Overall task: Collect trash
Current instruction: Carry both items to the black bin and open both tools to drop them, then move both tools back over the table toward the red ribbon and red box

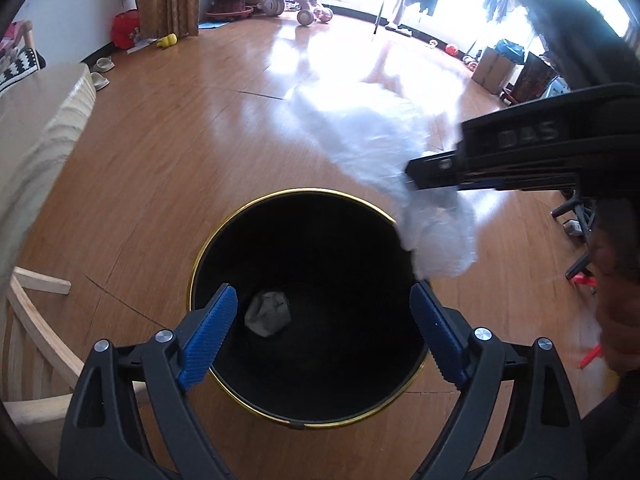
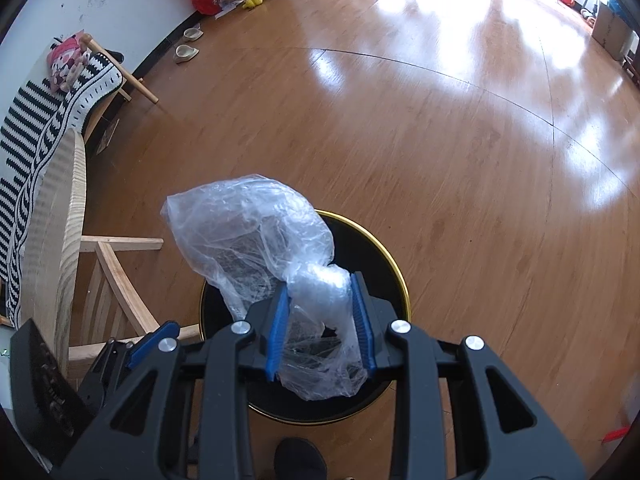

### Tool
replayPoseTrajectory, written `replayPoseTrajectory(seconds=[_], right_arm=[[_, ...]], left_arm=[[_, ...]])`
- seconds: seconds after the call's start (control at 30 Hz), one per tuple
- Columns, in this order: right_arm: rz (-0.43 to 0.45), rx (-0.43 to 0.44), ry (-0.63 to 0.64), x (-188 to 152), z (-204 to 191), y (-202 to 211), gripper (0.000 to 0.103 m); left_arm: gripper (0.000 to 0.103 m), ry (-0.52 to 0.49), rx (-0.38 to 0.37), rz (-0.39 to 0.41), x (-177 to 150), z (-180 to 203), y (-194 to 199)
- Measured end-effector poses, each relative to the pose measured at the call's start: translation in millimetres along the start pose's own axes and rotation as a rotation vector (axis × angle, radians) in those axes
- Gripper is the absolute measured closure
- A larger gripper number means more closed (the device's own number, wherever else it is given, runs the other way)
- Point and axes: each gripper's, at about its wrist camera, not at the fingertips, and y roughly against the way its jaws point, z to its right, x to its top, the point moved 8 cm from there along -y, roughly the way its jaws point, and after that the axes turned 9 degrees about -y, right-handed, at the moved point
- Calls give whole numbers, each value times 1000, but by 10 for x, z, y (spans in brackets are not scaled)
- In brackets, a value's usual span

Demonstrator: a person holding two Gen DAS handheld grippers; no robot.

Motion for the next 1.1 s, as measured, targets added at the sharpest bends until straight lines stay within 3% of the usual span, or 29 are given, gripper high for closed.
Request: replayPoseTrajectory(seconds=[0.07, 0.13, 0.27, 0.43, 0.57, 0.67, 0.87, 1.1], right_arm=[[-4, 1, 6, -4, -19, -4, 73], [-3, -6, 4, -10, -36, -2, 66], [15, -11, 4, -4, -102, 41, 39], [42, 4, 21, -51, -231, 142, 39], [111, 17, 80, -97, -491, 344, 39], [157, 67, 138, -183, -896, 536, 38], [193, 227, 343, -658, -2168, 875, 37], [98, 419, 676, -1810, -3756, 1029, 37]], left_arm=[[15, -8, -7, 8, -9, 37, 98], [14, -16, -13, 15, -35, 81, 198], [12, -29, -39, 39, -45, 180, 509], [12, -53, -16, 85, -97, 192, 1040], [11, -19, 64, 127, -250, -47, 1622], [11, 59, 149, 147, -474, -367, 2055], [11, 311, 369, 165, -1195, -1315, 2945], [11, 637, 616, 140, -2527, -2202, 3994]])
